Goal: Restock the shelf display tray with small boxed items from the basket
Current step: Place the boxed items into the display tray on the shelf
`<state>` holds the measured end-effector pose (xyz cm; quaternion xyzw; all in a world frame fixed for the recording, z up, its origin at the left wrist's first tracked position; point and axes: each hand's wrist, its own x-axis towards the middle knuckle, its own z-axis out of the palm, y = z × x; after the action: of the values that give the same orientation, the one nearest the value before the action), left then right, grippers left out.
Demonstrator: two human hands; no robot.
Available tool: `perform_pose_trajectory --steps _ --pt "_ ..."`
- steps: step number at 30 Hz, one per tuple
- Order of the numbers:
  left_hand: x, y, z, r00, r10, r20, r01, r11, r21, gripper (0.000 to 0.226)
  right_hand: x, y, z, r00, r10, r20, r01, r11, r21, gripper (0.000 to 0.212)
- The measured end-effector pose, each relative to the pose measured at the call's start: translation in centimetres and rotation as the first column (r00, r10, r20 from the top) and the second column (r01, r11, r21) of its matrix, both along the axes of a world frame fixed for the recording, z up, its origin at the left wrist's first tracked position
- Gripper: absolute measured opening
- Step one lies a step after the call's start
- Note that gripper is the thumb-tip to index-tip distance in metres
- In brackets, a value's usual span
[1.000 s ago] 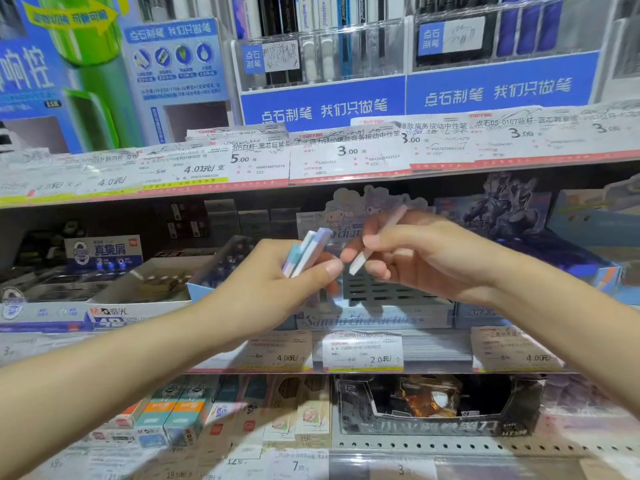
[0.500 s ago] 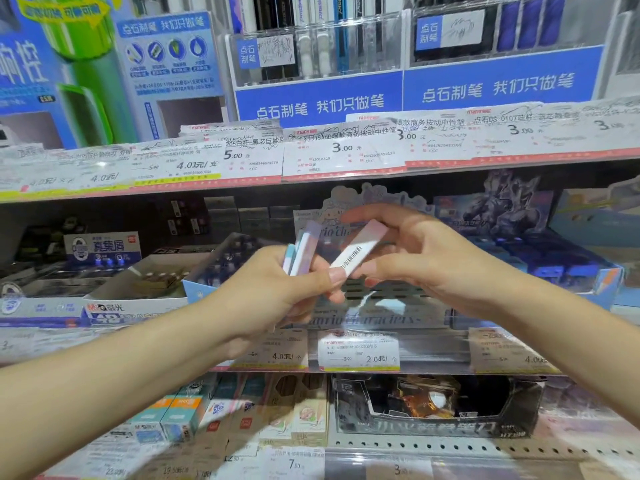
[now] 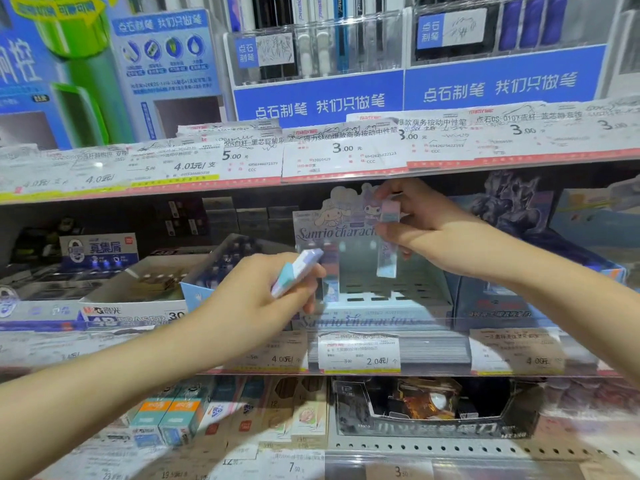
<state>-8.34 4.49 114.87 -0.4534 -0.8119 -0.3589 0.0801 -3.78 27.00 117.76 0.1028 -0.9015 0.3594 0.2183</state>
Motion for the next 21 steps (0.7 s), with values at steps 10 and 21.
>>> perform_pose_trajectory --steps 10,21 --pt "-2.3 0.4 0.5 0.827 -0.039 -0.561 -0.175 0.93 -0.322 0.057 -2.8 -1.1 -0.5 0.99 -0.097 -0.1 0.122 0.947 0.297 0.018" --pt "-3.1 0.1 0.5 0.863 -0.027 -0.504 -0.228 0.87 -0.436 0.063 -3.5 -1.7 -0.4 0.996 -0.076 -0.057 0.092 0.921 0.378 0.02"
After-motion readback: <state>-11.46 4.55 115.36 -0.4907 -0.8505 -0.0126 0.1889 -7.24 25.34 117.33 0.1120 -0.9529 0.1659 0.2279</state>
